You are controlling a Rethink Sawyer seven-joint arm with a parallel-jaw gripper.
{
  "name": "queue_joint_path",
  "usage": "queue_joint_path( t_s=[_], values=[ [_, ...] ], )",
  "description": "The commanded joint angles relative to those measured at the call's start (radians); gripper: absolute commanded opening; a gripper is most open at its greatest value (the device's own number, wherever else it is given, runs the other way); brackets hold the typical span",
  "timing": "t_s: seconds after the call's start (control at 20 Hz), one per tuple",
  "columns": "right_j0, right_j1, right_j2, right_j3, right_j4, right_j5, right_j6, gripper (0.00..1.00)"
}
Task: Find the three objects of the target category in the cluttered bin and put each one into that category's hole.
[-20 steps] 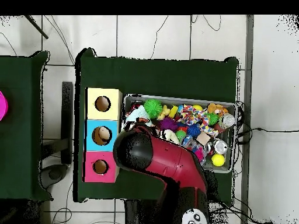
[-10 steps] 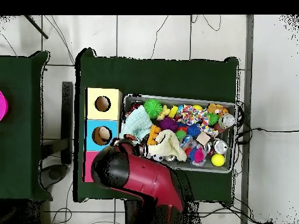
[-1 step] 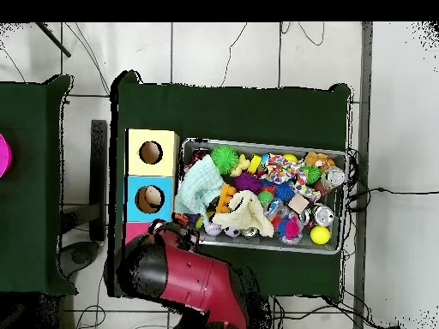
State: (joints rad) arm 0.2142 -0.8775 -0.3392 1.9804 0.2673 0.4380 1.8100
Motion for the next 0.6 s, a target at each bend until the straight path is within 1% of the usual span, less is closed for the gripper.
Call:
queue_joint_path(
  t_s=[0.05, 0.2, 0.4, 0.6],
  values=[
    [0.004, 0.003, -0.007, 0.100, 0.048, 0.051, 0.281, 0.00],
    [-0.016, 0.013, 0.030, 0.134, 0.059, 0.003, 0.284, 0.00],
    [-0.014, 0.028, 0.058, 0.169, 0.080, -0.058, 0.306, 0.00],
    [0.022, 0.035, 0.057, 0.195, 0.108, -0.092, 0.344, 0.00]
  ],
)
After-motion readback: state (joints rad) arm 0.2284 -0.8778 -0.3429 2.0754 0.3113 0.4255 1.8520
